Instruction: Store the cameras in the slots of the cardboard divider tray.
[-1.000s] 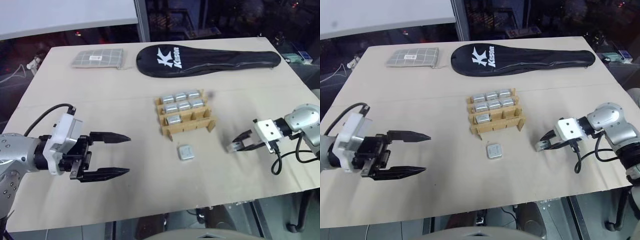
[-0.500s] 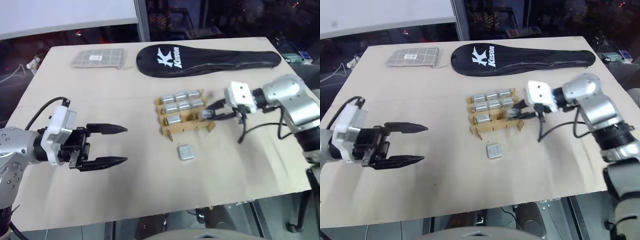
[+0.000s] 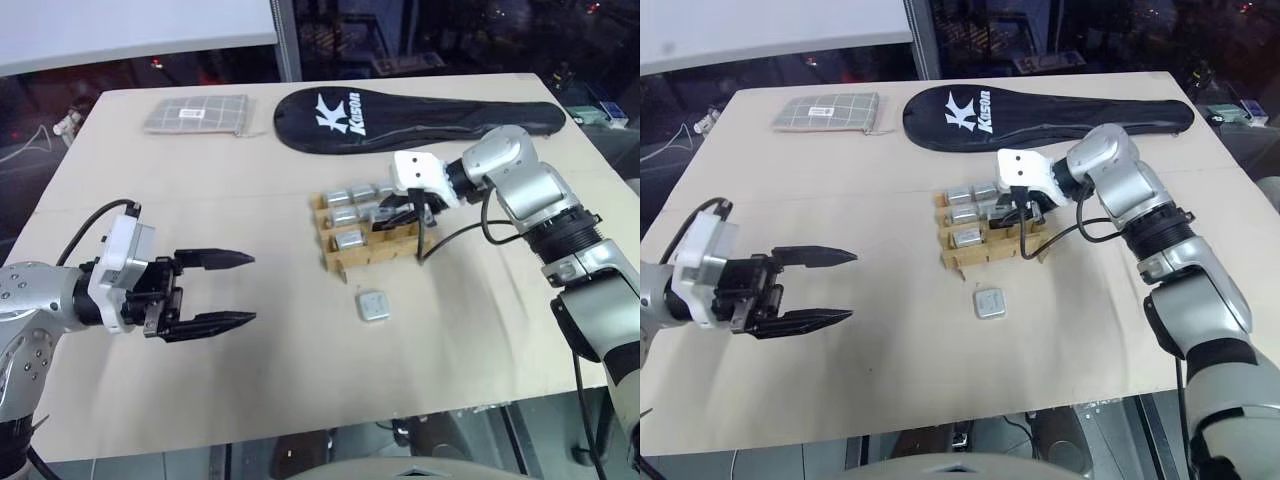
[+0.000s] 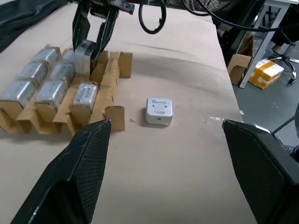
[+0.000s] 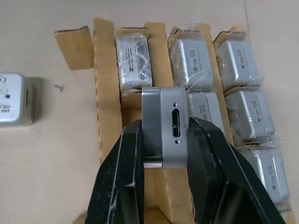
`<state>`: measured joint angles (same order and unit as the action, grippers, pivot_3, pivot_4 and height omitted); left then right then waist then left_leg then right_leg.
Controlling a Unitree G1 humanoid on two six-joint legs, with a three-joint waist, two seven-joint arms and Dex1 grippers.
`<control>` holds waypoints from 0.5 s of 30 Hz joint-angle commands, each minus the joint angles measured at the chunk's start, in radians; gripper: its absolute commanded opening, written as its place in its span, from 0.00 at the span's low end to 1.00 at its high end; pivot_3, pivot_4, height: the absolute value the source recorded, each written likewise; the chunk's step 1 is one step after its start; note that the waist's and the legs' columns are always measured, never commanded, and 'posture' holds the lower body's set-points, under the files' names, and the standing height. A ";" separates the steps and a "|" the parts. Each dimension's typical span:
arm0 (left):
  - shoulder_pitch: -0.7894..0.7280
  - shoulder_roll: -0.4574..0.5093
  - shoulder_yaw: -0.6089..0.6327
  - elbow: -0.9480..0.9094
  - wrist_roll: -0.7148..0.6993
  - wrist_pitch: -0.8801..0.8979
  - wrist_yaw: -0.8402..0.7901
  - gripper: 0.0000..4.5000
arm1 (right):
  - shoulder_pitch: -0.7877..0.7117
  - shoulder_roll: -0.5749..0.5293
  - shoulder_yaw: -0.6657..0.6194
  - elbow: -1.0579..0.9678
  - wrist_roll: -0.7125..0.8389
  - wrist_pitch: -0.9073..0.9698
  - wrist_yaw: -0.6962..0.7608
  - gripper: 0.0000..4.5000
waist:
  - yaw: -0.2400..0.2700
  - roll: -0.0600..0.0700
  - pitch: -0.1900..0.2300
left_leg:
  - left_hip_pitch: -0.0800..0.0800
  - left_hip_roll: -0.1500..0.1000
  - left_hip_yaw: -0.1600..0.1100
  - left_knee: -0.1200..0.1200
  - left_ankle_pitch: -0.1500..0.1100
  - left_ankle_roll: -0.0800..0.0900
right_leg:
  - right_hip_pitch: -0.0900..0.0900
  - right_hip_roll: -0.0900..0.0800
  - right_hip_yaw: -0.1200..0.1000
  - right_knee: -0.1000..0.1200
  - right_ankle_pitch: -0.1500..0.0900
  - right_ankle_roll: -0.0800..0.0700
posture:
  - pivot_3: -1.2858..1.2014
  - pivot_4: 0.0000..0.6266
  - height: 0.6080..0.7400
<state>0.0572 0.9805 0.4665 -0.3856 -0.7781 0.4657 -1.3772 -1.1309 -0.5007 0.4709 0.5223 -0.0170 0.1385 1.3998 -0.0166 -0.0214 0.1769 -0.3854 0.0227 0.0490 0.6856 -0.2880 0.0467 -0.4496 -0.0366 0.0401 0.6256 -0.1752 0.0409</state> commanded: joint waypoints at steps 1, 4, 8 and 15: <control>0.015 -0.002 0.049 -0.040 -0.021 -0.009 0.012 0.87 | -0.016 0.009 0.008 0.016 -0.035 -0.044 0.028 0.16 | 0.000 0.000 0.000 | 0.000 0.000 0.000 0.000 0.000 0.000 | 0.000 0.000 0.000 0.000 0.000 0.000 | 0.52 0.24 1.00; 0.027 -0.002 0.056 -0.044 -0.022 -0.009 0.016 0.87 | -0.007 0.018 0.012 0.014 -0.048 -0.055 0.048 0.16 | 0.000 0.000 0.000 | 0.000 0.000 0.000 0.000 0.000 0.000 | 0.000 0.000 0.000 0.000 0.000 0.000 | 0.52 0.24 1.00; 0.035 -0.003 0.058 -0.047 -0.022 -0.011 0.017 0.87 | 0.000 0.031 0.012 0.003 -0.061 -0.065 0.051 0.16 | 0.000 0.000 0.000 | 0.000 0.000 0.000 0.000 0.000 0.000 | 0.000 0.000 0.000 0.000 0.000 0.000 | 0.52 0.24 1.00; 0.029 0.000 0.049 -0.050 -0.025 -0.008 0.022 0.87 | 0.005 0.048 0.014 0.030 -0.091 -0.081 0.034 0.16 | -0.001 0.000 0.000 | 0.000 0.000 0.000 0.000 0.000 -0.001 | 0.000 0.000 0.000 0.000 0.000 0.000 | 0.52 0.24 1.00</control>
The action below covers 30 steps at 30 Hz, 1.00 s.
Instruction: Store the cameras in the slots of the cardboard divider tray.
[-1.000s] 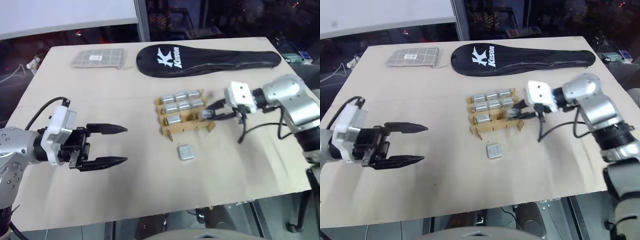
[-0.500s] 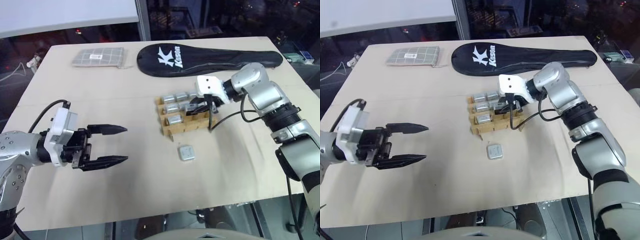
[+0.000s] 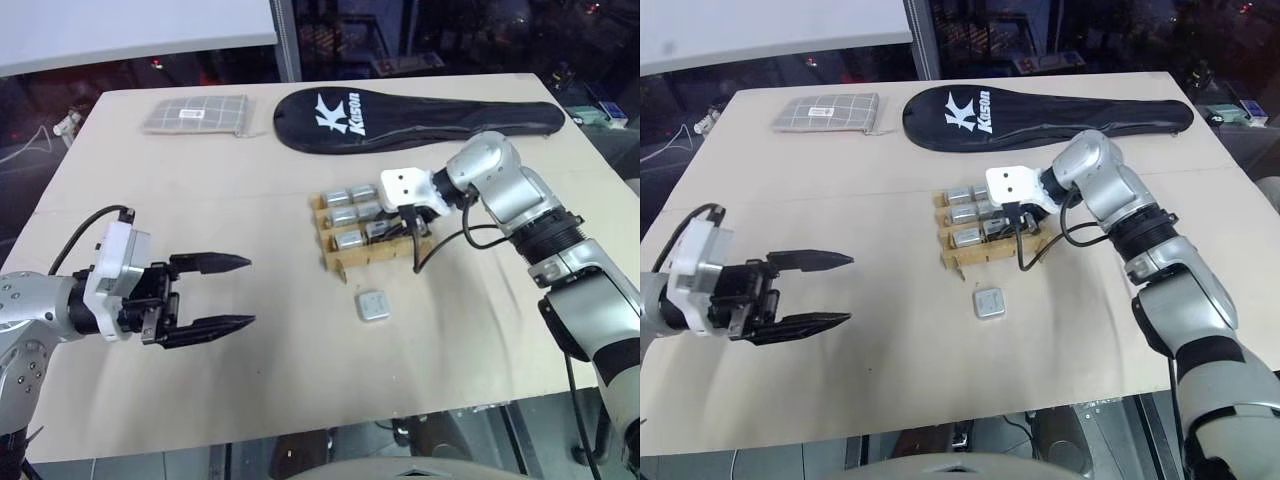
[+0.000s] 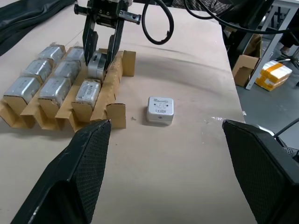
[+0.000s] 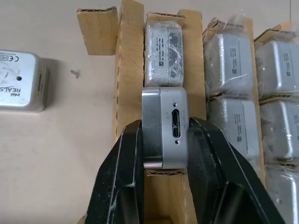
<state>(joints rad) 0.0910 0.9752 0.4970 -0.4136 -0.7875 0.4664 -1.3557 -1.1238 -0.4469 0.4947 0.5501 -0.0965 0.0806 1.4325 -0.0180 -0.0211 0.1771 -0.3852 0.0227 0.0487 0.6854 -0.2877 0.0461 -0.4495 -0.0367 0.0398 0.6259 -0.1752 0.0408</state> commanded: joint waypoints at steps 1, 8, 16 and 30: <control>-0.006 0.007 0.017 -0.020 -0.017 -0.006 -0.001 0.87 | -0.001 -0.006 -0.013 0.008 -0.013 -0.021 0.002 0.27 | 0.001 0.000 0.000 | 0.000 0.000 0.000 0.000 0.000 0.000 | 0.000 0.000 0.000 0.000 0.000 0.000 | 0.52 0.24 1.00; -0.039 0.013 -0.007 -0.004 -0.015 -0.001 -0.008 0.87 | 0.022 -0.026 -0.075 -0.071 0.043 0.066 0.013 0.89 | 0.000 0.000 0.000 | 0.000 0.000 0.000 0.000 0.000 0.000 | 0.000 0.000 0.000 0.000 0.000 0.000 | 0.52 0.24 1.00; -0.059 0.015 -0.028 0.012 -0.005 -0.003 -0.016 0.87 | 0.330 -0.143 -0.172 -0.640 0.331 0.395 0.084 0.89 | 0.005 0.000 0.000 | -0.001 0.000 -0.002 0.000 0.000 0.000 | 0.000 0.000 -0.002 0.000 0.000 0.000 | 0.52 0.24 1.00; -0.130 0.037 -0.081 0.048 0.018 -0.003 -0.036 0.87 | 0.615 -0.076 -0.125 -0.625 0.206 0.203 -0.212 0.89 | 0.002 -0.002 -0.001 | 0.002 0.000 0.000 0.000 0.000 0.000 | 0.001 0.001 0.000 0.001 -0.001 0.001 | 0.52 0.24 1.00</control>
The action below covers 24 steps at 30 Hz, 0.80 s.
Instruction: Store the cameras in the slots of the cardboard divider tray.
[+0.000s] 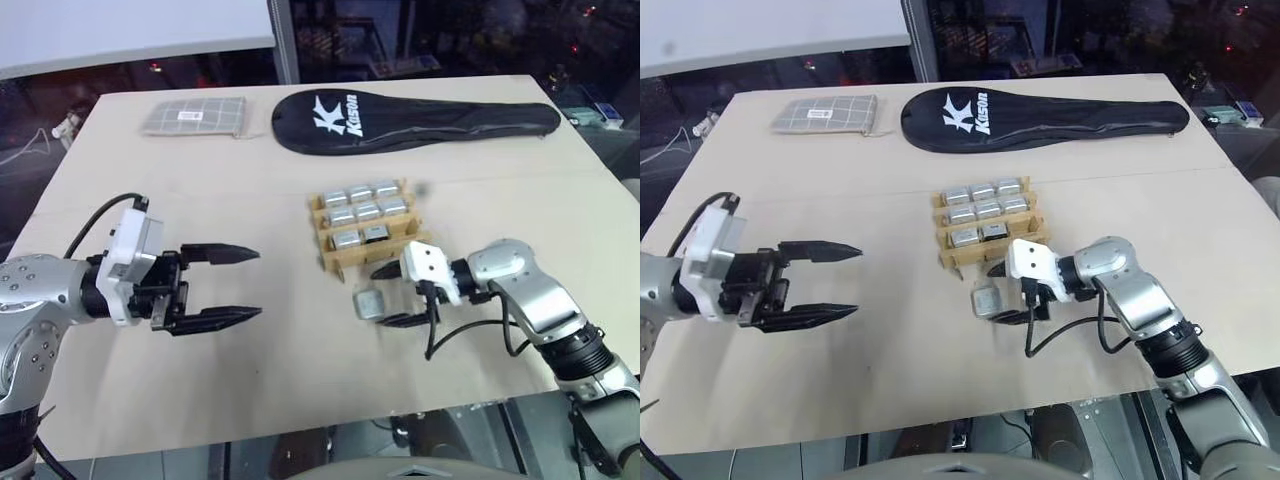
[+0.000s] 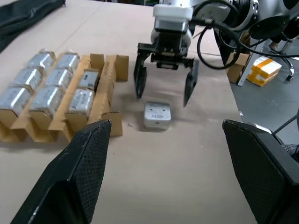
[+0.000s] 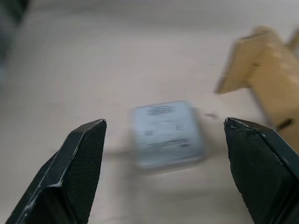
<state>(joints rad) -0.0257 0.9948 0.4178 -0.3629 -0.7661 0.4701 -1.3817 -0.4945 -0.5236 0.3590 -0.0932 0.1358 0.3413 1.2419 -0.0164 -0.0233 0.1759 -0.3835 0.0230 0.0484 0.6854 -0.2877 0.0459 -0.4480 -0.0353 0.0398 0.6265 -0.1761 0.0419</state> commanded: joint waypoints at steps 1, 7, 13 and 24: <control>-0.020 0.019 -0.006 -0.001 -0.004 -0.005 -0.010 0.87 | -0.013 0.003 0.016 0.023 -0.021 -0.054 -0.015 0.89 | 0.001 0.000 0.000 | 0.000 0.000 0.000 0.000 0.000 0.000 | 0.000 0.000 0.000 0.000 0.000 -0.001 | 0.52 0.24 1.00; -0.038 0.025 -0.018 -0.001 -0.008 0.005 -0.006 0.87 | 0.007 -0.003 0.056 0.025 -0.026 -0.050 0.000 0.89 | 0.001 0.000 0.000 | -0.001 0.000 0.000 0.000 0.000 0.000 | 0.000 0.000 0.000 -0.001 0.000 -0.001 | 0.52 0.24 1.00; -0.060 0.028 -0.047 0.002 -0.020 0.033 0.007 0.87 | 0.003 0.009 0.034 0.030 0.001 -0.050 -0.010 0.58 | 0.001 0.000 0.000 | 0.000 0.000 0.000 0.000 0.000 0.000 | 0.000 0.000 0.000 -0.001 0.000 0.000 | 0.52 0.24 1.00; -0.084 -0.186 -0.216 -0.085 -0.085 0.226 0.325 0.87 | 0.006 0.037 -0.025 -0.045 -0.115 -0.368 -0.223 0.42 | 0.002 -0.001 0.000 | -0.001 0.000 -0.001 0.000 0.000 0.000 | 0.000 0.000 0.000 0.000 0.001 0.000 | 0.52 0.24 1.00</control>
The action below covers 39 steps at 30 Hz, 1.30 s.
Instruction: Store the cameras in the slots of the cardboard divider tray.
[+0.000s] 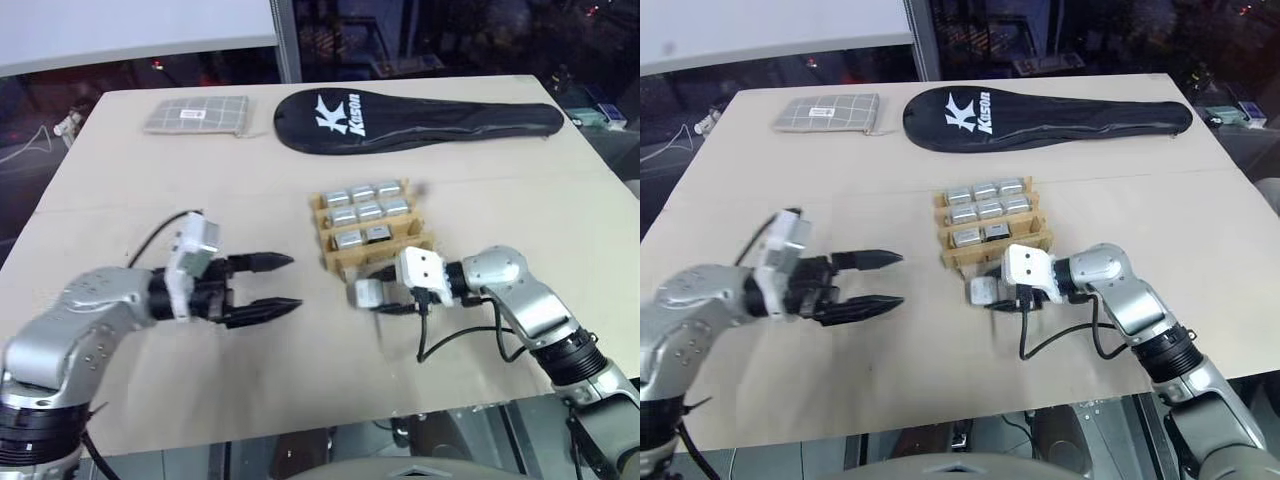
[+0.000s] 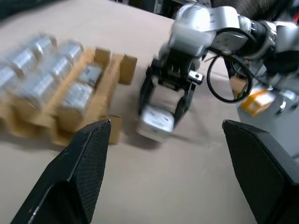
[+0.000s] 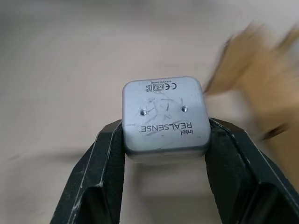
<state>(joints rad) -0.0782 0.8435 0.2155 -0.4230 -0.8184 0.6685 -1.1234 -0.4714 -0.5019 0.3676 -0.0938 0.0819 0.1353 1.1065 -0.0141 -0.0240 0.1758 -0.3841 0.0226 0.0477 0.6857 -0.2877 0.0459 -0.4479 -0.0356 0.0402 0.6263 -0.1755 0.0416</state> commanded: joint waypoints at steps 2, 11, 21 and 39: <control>-0.057 -0.079 -0.042 -0.008 -0.026 0.029 0.101 0.87 | -0.035 0.030 -0.024 -0.029 -0.121 -0.294 -0.145 0.42 | 0.000 0.000 0.000 | 0.000 0.000 0.000 0.000 0.000 0.000 | 0.000 0.000 0.000 0.000 0.000 0.000 | 0.52 0.24 1.00; -0.102 -0.191 -0.066 0.023 -0.072 0.079 0.191 0.87 | -0.085 0.063 0.002 0.074 -0.310 -0.698 -0.330 0.42 | -0.001 0.000 0.000 | 0.000 0.000 0.000 0.000 0.000 -0.001 | 0.000 0.000 0.001 0.000 0.000 0.000 | 0.52 0.24 1.00; -0.139 -0.194 -0.056 0.077 -0.070 0.085 0.187 0.87 | -0.106 0.072 0.026 0.128 -0.361 -0.820 -0.384 0.42 | -0.002 -0.001 0.000 | 0.000 0.000 0.000 0.000 0.000 -0.001 | 0.000 0.000 0.001 0.000 0.000 -0.001 | 0.52 0.24 1.00; -0.134 -0.218 -0.099 0.065 -0.064 0.083 0.175 0.16 | -0.108 0.069 0.045 0.127 -0.363 -0.814 -0.379 0.42 | -0.002 -0.001 0.000 | 0.001 0.000 -0.001 0.000 0.000 -0.001 | 0.000 0.000 0.002 0.000 0.000 -0.001 | 0.52 0.24 1.00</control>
<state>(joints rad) -0.2118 0.6288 0.1250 -0.3298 -0.8687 0.7537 -0.9364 -0.5595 -0.4317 0.4210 0.0592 -0.2917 -0.6765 0.7367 -0.0158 -0.0245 0.1755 -0.3835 0.0223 0.0468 0.6858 -0.2872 0.0452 -0.4476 -0.0354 0.0417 0.6265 -0.1753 0.0408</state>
